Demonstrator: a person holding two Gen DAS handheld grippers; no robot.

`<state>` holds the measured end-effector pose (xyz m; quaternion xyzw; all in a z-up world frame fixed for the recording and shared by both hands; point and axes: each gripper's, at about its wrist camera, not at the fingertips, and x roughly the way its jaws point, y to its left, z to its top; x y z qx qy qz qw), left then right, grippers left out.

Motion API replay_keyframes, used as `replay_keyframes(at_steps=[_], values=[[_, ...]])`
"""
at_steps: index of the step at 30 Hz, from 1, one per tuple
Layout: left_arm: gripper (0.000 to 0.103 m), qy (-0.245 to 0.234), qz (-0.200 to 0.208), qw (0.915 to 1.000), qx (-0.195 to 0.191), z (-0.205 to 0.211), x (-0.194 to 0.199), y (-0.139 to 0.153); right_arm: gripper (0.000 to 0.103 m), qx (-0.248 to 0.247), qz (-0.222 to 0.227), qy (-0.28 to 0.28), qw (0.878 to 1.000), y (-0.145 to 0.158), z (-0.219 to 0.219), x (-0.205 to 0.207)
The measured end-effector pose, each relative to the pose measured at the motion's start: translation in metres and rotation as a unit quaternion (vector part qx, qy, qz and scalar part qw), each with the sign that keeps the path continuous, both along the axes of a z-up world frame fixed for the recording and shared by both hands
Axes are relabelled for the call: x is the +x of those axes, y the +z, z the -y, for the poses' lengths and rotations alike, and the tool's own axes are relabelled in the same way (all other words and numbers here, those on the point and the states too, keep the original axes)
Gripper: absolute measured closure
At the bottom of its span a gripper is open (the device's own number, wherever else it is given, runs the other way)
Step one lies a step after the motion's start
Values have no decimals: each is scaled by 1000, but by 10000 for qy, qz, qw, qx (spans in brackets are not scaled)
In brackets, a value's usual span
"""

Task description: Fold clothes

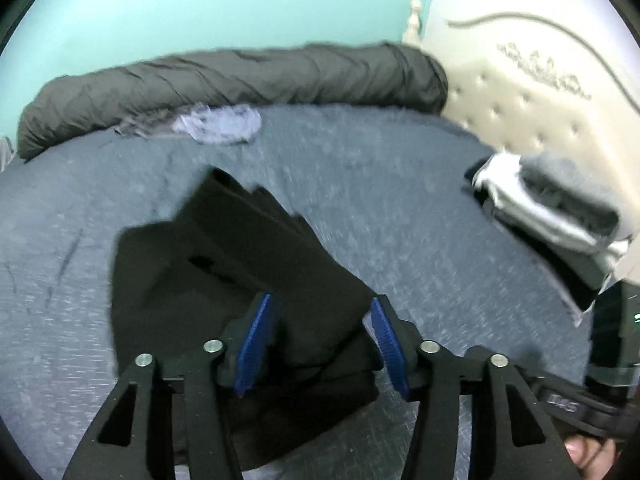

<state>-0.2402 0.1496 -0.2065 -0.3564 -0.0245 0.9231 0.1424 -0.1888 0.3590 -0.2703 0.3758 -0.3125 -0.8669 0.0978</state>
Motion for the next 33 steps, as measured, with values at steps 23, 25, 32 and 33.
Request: replay_keyframes(at_steps=[23, 25, 32, 33], values=[[40, 1064, 508, 9916, 538, 126, 28, -75, 69, 181, -148, 378, 9990, 2, 46, -20], [40, 1003, 562, 9916, 586, 126, 27, -78, 64, 215, -175, 420, 9987, 5, 51, -22], [40, 850, 692, 9919, 638, 128, 26, -84, 52, 512, -587, 611, 9951, 35, 69, -26], [40, 830, 689, 9922, 623, 128, 26, -84, 52, 551, -577, 629, 9948, 38, 73, -30]])
